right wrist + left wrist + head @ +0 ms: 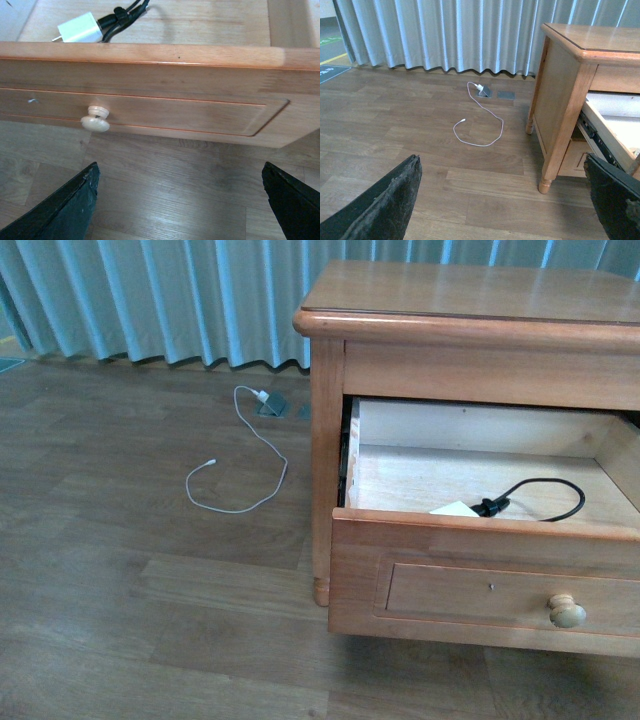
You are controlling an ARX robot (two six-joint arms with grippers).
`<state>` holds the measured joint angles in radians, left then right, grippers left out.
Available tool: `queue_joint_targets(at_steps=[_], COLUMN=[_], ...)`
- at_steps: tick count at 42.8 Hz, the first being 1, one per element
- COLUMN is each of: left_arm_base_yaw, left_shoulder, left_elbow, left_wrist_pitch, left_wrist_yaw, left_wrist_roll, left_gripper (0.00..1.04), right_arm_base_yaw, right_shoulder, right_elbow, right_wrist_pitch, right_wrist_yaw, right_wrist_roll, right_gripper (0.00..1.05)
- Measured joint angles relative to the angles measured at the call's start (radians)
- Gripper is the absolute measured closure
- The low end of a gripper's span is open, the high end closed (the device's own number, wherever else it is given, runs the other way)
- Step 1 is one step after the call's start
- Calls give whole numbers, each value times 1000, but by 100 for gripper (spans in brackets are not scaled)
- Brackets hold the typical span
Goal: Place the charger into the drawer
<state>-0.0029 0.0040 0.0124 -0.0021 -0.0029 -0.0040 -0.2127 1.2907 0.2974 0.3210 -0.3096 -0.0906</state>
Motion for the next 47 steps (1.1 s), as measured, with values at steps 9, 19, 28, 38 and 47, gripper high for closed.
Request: queue_joint_targets(at_steps=[9, 19, 28, 38, 47], left_arm_base_yaw=[0, 0, 0, 0, 0], left_shoulder=[0, 0, 0, 0, 0], left_elbow=[0, 0, 0, 0, 0], left_wrist_pitch=[0, 0, 0, 0, 0], left_wrist_yaw=[0, 0, 0, 0, 0], left_wrist_roll=[0, 0, 0, 0, 0], left_gripper=[6, 6, 6, 6, 6], right_arm_base_yaw=[102, 204, 250, 286, 311], right_shoulder=[303, 574, 713, 798, 886], right_elbow=[98, 261, 429, 577, 734], right_wrist_pitch=[154, 286, 344, 371, 381], right_wrist_yaw=[93, 205, 238, 267, 307], right_wrist_roll=[2, 44, 65, 101, 103], right_gripper=[8, 8, 8, 8, 8])
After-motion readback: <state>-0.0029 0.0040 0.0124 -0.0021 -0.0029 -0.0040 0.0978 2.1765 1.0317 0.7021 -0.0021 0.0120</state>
